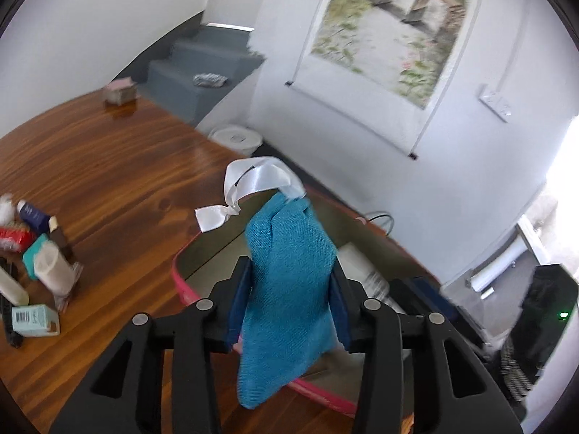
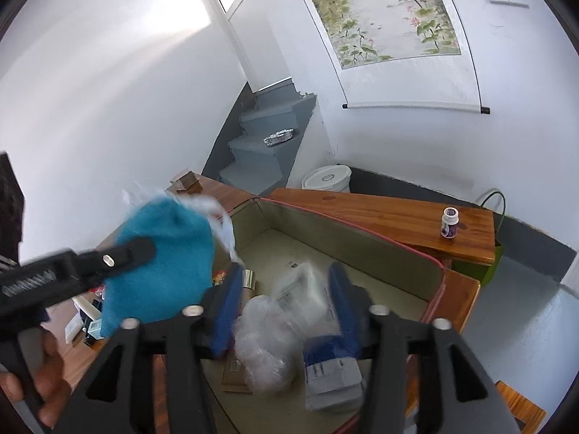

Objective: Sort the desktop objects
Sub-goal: 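Carry the pouch and remote to the red tin and release both, then move both open grippers back over the items on the table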

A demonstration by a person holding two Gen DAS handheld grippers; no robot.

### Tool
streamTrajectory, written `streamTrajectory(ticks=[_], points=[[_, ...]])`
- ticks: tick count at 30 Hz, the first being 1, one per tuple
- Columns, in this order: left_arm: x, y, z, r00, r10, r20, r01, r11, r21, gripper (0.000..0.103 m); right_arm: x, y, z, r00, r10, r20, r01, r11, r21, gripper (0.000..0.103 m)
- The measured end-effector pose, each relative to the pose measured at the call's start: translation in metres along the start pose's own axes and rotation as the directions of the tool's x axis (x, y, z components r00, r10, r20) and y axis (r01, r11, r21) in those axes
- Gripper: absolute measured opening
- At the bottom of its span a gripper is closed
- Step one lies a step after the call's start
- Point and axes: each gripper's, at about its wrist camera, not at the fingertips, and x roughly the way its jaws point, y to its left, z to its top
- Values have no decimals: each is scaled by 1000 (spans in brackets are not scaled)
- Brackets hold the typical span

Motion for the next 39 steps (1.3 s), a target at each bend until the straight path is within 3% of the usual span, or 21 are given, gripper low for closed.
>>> streamTrajectory(ticks=[6,14,22,25,32,39], points=[[-15,24,-6,998,-28,59,34,995,-90,44,-2,7,-4,1000,-3,5,3,1000,-11,63],[-30,28,-7,996,-4,91,10,998,-64,44,1,22,-9,1000,12,-7,-12,1000,-28,63],[-30,44,-17,988,133,84,-127,989,-70,44,0,25,-11,1000,20,-7,-20,1000,-24,63],[-18,43,-17,988,146,58,-143,988,-59,44,0,24,-12,1000,23,-7,-23,999,-27,63],[13,20,-14,978,209,27,-210,976,60,44,-1,14,-8,1000,13,0,-13,1000,-4,63],[28,15,-15,961,278,12,-277,954,114,48,-3,12,-8,1000,15,0,-15,1000,-8,63]])
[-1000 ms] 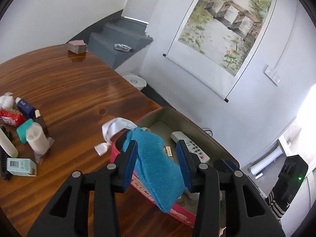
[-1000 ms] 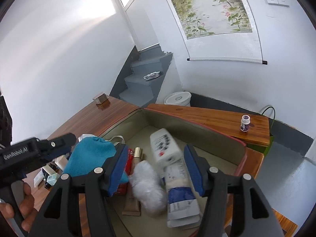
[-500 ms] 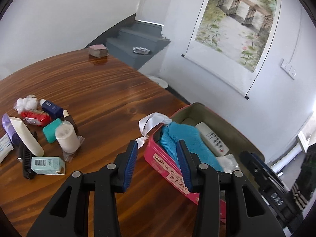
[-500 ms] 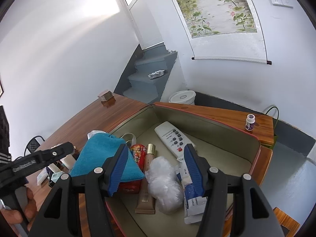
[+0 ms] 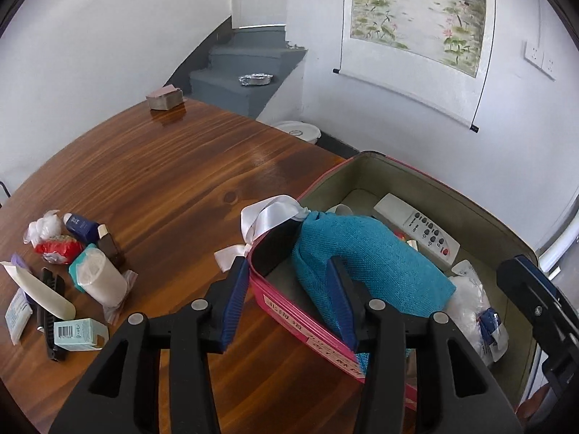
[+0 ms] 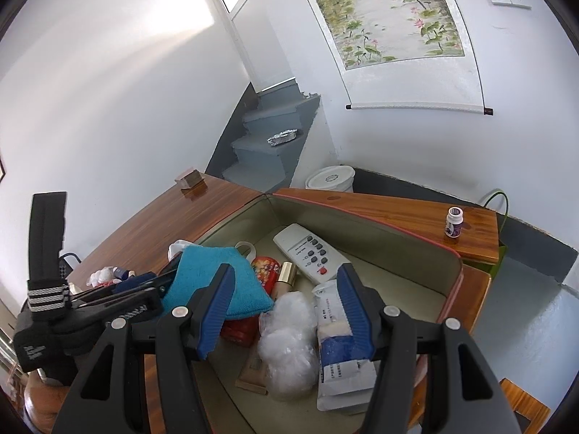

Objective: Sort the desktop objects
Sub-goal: 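Move both open grippers back over the items on the table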

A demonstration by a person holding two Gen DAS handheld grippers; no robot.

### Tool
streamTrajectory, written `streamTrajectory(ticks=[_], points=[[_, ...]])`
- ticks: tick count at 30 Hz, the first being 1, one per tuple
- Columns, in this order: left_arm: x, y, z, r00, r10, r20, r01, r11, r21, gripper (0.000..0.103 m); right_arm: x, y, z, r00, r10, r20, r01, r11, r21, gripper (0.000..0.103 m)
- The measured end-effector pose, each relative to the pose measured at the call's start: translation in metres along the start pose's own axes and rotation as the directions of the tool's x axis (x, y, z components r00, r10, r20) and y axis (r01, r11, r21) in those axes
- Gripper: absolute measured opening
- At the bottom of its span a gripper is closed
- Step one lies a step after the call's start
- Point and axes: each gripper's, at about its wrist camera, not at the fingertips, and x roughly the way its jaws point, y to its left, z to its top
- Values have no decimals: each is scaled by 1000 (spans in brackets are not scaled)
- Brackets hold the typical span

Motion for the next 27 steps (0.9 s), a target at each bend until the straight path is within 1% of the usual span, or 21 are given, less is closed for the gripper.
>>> streamTrajectory(ticks=[5,9,12,16,21,22,23,24,27], points=[[-7,9,-4,1000,-5,-3,5,999,-33,48,-2,5,0,1000,-1,6,1,1000,-7,63],[-20,26,-9,1000,-7,16,8,996,-85,48,-2,16,-1,1000,9,3,-9,1000,-28,63],[-32,41,-15,999,10,35,-6,993,-118,48,-2,29,-2,1000,24,-1,-24,998,-52,64],[-48,68,-22,997,41,59,-30,984,-175,48,0,48,-5,999,50,-6,-51,995,-85,69],[-64,108,-29,992,92,84,-68,964,-256,48,5,77,-13,995,96,-34,-100,986,-137,69],[-67,117,-31,991,105,87,-78,959,-272,50,5,82,-14,994,104,-40,-108,984,-145,69],[-68,123,-32,989,117,88,-88,955,-285,56,7,87,-16,993,112,-48,-118,981,-153,69],[-70,130,-34,987,132,91,-100,949,-298,60,8,92,-18,991,120,-57,-128,978,-163,69],[-74,150,-39,981,169,93,-129,933,-335,60,11,107,-24,987,142,-81,-155,969,-190,70]])
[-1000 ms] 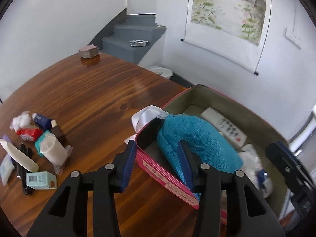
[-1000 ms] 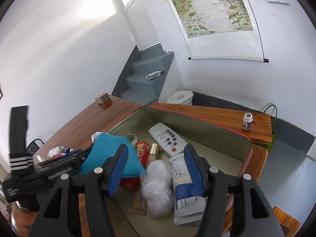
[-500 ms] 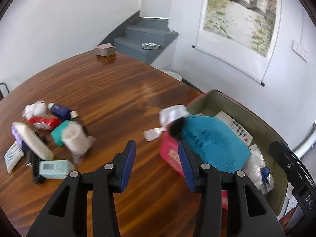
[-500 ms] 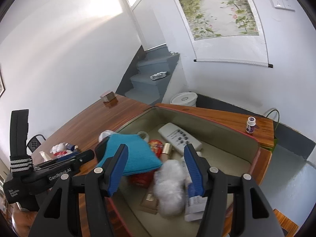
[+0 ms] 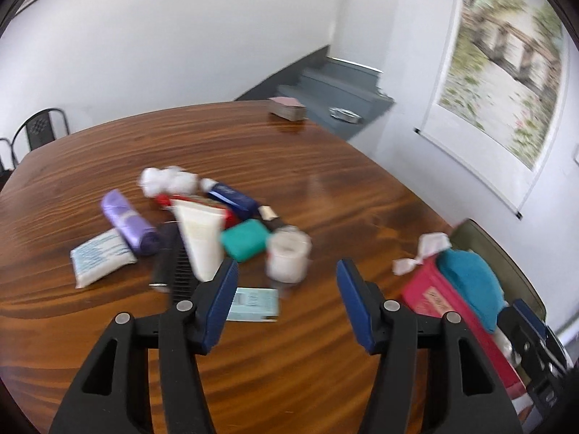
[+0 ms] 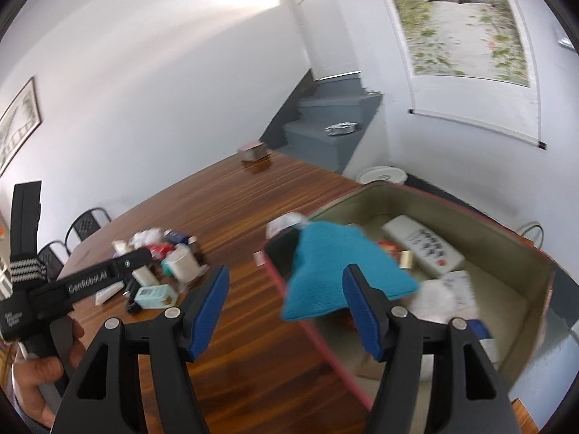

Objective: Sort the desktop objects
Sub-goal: 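Move both open grippers back over the items on the table, then grasp the white cream tube upright with the left gripper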

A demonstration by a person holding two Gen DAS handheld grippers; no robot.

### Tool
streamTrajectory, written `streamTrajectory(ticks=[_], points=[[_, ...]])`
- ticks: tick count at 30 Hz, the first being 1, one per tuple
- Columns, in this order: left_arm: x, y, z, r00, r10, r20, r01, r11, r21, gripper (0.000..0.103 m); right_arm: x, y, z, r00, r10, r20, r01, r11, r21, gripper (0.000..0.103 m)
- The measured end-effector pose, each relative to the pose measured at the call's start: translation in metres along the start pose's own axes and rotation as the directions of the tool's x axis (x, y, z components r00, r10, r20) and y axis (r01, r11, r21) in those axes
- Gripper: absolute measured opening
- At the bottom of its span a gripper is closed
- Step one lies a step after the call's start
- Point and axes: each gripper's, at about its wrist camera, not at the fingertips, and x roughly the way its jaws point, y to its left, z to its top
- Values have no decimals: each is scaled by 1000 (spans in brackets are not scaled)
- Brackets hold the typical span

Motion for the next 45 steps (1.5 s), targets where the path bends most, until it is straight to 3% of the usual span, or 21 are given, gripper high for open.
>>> streamTrajectory(ticks=[4,11,28,30,32,45], points=[[5,20,3,999,41,7,-41,999,-17,60,8,16,-5,999,31,-24,-32,999,-30,76],[26,42,2,997,78,-12,-79,996,-32,60,22,30,-12,996,52,-66,-56,996,-66,76],[59,49,8,998,67,10,-67,998,14,60,43,50,-22,990,62,-123,-75,992,-104,76],[62,49,7,998,61,1,-61,998,23,40,45,51,-23,989,65,-132,-80,991,-106,76],[66,52,7,998,53,-21,-53,998,26,31,50,53,-24,986,78,-147,-94,990,-105,76],[43,54,14,1000,23,1,-23,999,35,30,81,95,-25,953,170,-250,-230,945,-233,76]])
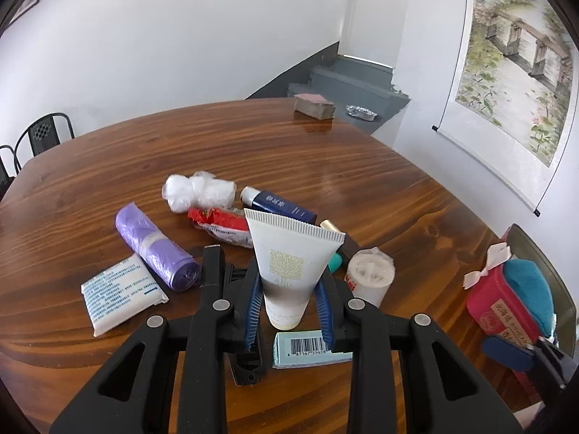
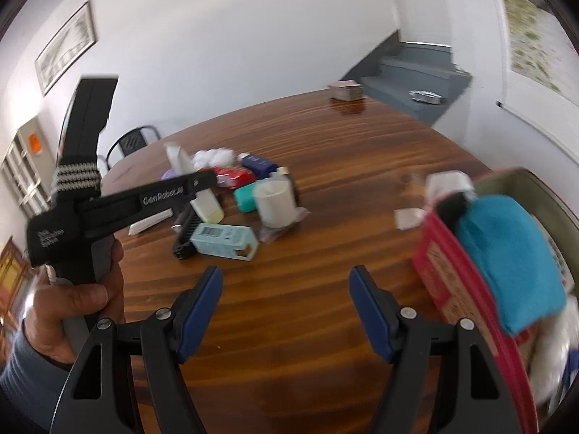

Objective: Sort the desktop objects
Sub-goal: 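Grasp the white cream tube upright with the left gripper, then grasp the light-blue barcode box with the right gripper while the left gripper holds the tube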

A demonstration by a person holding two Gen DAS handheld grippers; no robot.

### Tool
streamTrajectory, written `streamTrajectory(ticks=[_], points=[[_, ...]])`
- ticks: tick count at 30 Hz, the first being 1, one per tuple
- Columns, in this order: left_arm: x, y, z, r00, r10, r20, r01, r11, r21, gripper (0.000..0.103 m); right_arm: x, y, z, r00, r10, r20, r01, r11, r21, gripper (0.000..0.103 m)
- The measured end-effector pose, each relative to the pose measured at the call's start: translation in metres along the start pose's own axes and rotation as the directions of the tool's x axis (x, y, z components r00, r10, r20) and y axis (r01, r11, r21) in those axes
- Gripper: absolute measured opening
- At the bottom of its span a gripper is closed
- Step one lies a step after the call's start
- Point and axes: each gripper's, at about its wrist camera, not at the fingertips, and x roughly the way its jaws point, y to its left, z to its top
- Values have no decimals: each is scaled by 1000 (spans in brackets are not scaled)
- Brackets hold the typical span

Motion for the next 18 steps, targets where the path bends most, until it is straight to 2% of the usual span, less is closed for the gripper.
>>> streamTrajectory(ticks=[4,12,18], points=[[-12,6,6,1000,-5,17,6,1000,-7,30,17,12,10,998,52,-35,-54,996,-76,76],[-36,29,19,998,17,62,-13,998,-59,30,55,31,34,982,155,-112,-170,974,-148,76],[-41,42,24,997,21,68,-15,996,-91,30,85,49,42,970,183,-161,-214,957,-196,76]])
